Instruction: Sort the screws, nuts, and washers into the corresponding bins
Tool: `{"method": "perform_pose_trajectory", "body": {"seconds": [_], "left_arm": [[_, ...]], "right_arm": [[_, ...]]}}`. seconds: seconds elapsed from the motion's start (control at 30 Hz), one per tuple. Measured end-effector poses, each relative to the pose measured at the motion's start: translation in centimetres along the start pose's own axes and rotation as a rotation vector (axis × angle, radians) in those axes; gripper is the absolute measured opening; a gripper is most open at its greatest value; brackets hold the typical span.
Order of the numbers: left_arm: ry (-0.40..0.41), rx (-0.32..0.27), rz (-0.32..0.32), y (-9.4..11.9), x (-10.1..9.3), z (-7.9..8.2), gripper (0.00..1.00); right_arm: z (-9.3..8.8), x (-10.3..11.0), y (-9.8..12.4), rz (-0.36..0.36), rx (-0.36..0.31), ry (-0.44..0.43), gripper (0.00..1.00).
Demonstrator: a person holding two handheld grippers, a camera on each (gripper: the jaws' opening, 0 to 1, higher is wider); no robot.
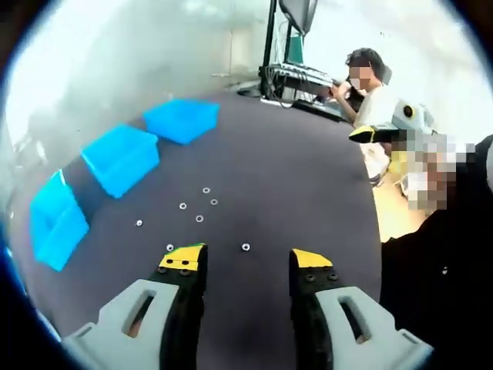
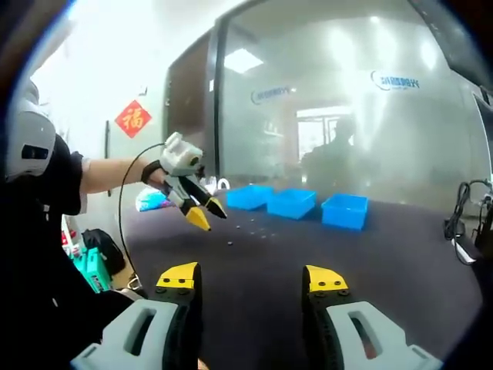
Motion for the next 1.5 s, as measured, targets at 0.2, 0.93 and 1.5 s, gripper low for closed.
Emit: {"method": "perform_pose_trajectory", "body": {"seconds": [0.2,0.93,1.5], "left_arm": [[-0.010,0.058,0.003,-2.0,0.2,-0.1,0.40],[-0.021,0.127,0.006,-4.6,0.8,-0.8,0.18],[-0.065,0.135,-0.001,-4.6,-0.1,-0.9,0.06]], "right_arm": [[-0.1,-0.1,0.2,-0.003,-0.002,-0.004,0.48],[-0.6,-0.1,0.4,-0.010,-0.010,-0.024,0.48],[-0.6,0.0,0.4,-0.008,-0.015,-0.024,0.48]]}}
Point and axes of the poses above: the point that each gripper's makers call its tool centre point, and the gripper's own axes: y roughly backward along the fingers, x roughly to its left, z roughly out of its top, the point moved 8 cm from there along y, roughly backward along the fingers, and after that the axes turned 6 degrees about z, right-handed, at the moved point
